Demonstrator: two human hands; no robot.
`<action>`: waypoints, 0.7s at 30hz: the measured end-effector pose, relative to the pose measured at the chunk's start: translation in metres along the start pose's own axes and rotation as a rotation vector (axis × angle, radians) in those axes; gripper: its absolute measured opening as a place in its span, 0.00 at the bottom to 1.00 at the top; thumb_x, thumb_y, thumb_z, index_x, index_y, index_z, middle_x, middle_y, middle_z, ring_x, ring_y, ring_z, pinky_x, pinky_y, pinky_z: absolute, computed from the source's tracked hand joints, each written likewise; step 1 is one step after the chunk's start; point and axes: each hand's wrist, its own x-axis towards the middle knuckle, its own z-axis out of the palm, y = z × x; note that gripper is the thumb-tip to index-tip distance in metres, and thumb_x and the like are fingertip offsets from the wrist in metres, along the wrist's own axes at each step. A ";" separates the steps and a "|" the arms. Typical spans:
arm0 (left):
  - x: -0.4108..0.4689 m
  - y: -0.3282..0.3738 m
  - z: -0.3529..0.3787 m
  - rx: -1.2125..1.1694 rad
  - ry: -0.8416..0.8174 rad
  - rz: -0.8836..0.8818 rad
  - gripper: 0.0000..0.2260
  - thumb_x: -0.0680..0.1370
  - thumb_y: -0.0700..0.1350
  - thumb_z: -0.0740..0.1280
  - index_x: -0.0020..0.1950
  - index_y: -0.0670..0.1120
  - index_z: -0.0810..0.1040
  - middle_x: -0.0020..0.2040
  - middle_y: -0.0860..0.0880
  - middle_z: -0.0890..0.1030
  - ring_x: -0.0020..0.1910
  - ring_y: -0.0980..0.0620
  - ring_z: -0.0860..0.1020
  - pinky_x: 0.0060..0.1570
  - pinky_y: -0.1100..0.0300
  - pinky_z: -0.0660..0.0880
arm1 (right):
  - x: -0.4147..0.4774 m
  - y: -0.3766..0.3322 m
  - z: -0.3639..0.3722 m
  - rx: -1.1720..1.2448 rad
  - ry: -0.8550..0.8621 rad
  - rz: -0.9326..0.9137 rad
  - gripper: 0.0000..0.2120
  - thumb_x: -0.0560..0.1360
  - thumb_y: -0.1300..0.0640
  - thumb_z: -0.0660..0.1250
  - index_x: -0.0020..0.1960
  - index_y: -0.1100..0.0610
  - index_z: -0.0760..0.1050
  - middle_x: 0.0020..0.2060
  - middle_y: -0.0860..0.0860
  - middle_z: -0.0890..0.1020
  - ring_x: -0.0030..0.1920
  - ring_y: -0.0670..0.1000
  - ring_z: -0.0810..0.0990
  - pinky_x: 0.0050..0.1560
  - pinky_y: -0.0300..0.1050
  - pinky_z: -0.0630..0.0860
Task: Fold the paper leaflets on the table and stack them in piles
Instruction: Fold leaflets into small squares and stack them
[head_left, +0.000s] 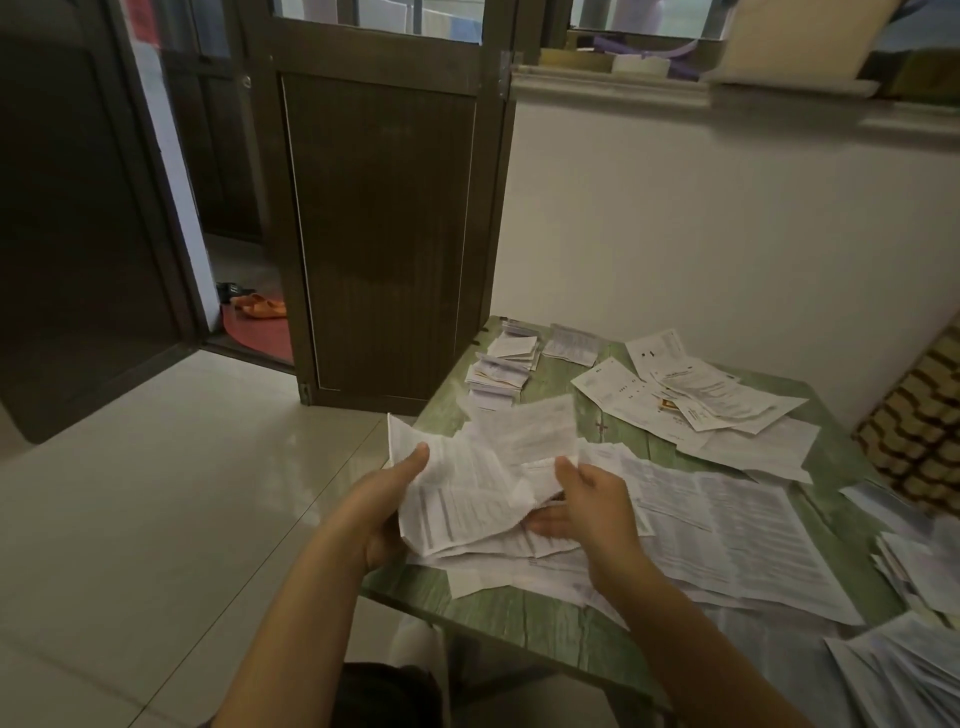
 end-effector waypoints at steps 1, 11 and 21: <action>0.001 -0.001 0.000 0.046 0.039 0.030 0.14 0.78 0.45 0.65 0.61 0.40 0.70 0.51 0.40 0.78 0.46 0.43 0.77 0.49 0.48 0.73 | 0.001 0.000 -0.003 -0.005 0.018 0.018 0.10 0.80 0.56 0.59 0.46 0.60 0.75 0.39 0.58 0.82 0.32 0.56 0.82 0.29 0.44 0.79; 0.010 -0.002 -0.010 0.344 0.206 0.201 0.09 0.78 0.38 0.64 0.58 0.39 0.73 0.45 0.46 0.77 0.44 0.47 0.77 0.48 0.51 0.73 | 0.036 -0.020 -0.066 -0.220 0.456 -0.179 0.11 0.75 0.66 0.63 0.57 0.60 0.73 0.54 0.57 0.78 0.46 0.52 0.76 0.40 0.41 0.72; 0.003 0.004 -0.014 0.445 -0.133 0.184 0.05 0.76 0.39 0.66 0.52 0.42 0.77 0.47 0.43 0.83 0.45 0.46 0.82 0.45 0.53 0.78 | 0.033 -0.066 -0.047 -0.780 -0.448 -0.421 0.31 0.70 0.47 0.72 0.69 0.46 0.64 0.59 0.43 0.73 0.60 0.45 0.72 0.59 0.41 0.69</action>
